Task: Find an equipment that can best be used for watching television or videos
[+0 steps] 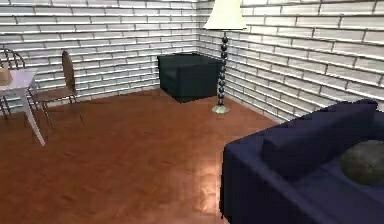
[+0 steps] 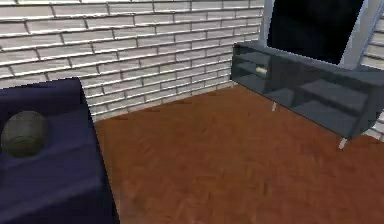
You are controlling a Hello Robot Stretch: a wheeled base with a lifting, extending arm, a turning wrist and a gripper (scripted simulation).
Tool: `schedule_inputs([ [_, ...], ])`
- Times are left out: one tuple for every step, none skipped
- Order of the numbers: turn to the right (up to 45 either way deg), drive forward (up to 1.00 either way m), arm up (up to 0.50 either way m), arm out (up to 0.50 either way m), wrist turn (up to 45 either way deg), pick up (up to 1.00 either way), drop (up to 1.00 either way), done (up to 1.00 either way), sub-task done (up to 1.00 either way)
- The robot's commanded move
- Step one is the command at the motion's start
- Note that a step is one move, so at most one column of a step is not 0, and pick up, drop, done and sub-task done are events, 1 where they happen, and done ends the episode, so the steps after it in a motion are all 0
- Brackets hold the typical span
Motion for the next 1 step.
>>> schedule_inputs([
  [45.0,0.00,0.00,0.00,0.0,0.00,0.00,0.00,0.00],
])
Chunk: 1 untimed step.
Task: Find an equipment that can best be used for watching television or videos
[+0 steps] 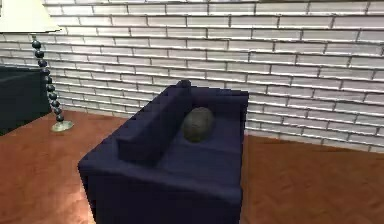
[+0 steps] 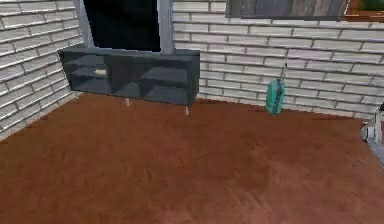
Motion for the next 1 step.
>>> schedule_inputs([
  [45.0,0.00,0.00,0.00,0.0,0.00,0.00,0.00,0.00],
])
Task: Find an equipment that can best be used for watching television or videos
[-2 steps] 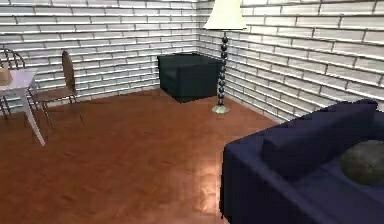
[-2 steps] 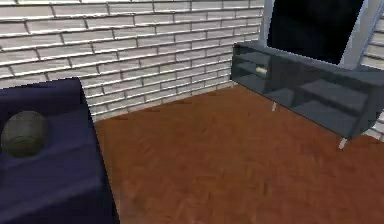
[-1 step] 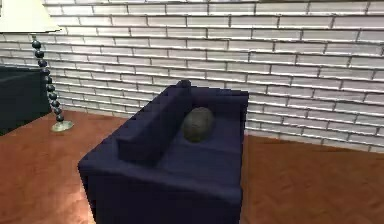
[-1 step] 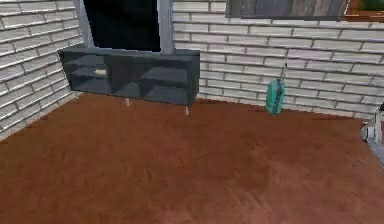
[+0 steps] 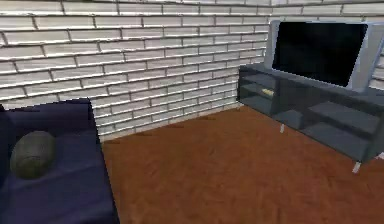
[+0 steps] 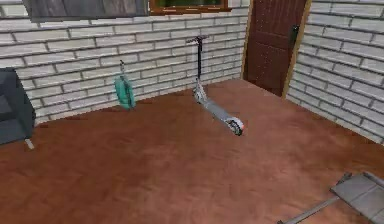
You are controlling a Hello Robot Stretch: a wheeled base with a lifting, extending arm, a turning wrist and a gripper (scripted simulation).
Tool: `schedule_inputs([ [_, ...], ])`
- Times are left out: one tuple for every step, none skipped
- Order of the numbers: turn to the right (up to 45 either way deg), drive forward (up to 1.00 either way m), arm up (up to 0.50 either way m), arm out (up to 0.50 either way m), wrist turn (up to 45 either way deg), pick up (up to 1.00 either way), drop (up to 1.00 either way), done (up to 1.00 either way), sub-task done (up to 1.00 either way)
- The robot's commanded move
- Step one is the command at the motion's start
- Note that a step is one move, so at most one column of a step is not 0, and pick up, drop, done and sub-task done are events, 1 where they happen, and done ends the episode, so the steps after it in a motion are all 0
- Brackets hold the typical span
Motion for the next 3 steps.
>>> schedule_inputs([
  [45.0,0.00,0.00,0.00,0.0,0.00,0.00,0.00,0.00],
  [6.0,0.00,0.00,0.00,0.0,0.00,0.00,0.00,0.00],
  [0.0,1.00,0.00,0.00,0.0,0.00,0.00,0.00,0.00],
])
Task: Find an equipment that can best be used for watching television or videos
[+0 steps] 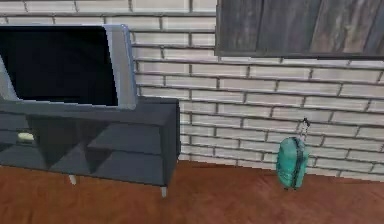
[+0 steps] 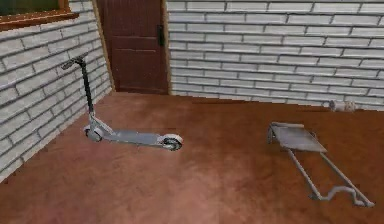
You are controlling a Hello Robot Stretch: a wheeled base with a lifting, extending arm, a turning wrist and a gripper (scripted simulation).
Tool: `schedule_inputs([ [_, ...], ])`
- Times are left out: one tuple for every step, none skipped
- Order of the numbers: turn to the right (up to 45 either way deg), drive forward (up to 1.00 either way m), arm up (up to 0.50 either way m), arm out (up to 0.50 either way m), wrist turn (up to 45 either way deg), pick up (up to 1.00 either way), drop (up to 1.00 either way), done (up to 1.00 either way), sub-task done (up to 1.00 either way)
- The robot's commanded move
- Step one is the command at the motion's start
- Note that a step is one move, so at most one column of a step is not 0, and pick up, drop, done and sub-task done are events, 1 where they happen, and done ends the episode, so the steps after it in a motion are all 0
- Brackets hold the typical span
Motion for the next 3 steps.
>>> schedule_inputs([
  [0.0,0.80,0.00,0.00,0.0,0.00,0.00,0.00,0.00],
  [-45.0,0.00,0.00,0.00,0.0,0.00,0.00,0.00,0.00],
  [0.0,0.00,0.00,0.00,0.0,0.00,0.00,1.00,0.00],
])
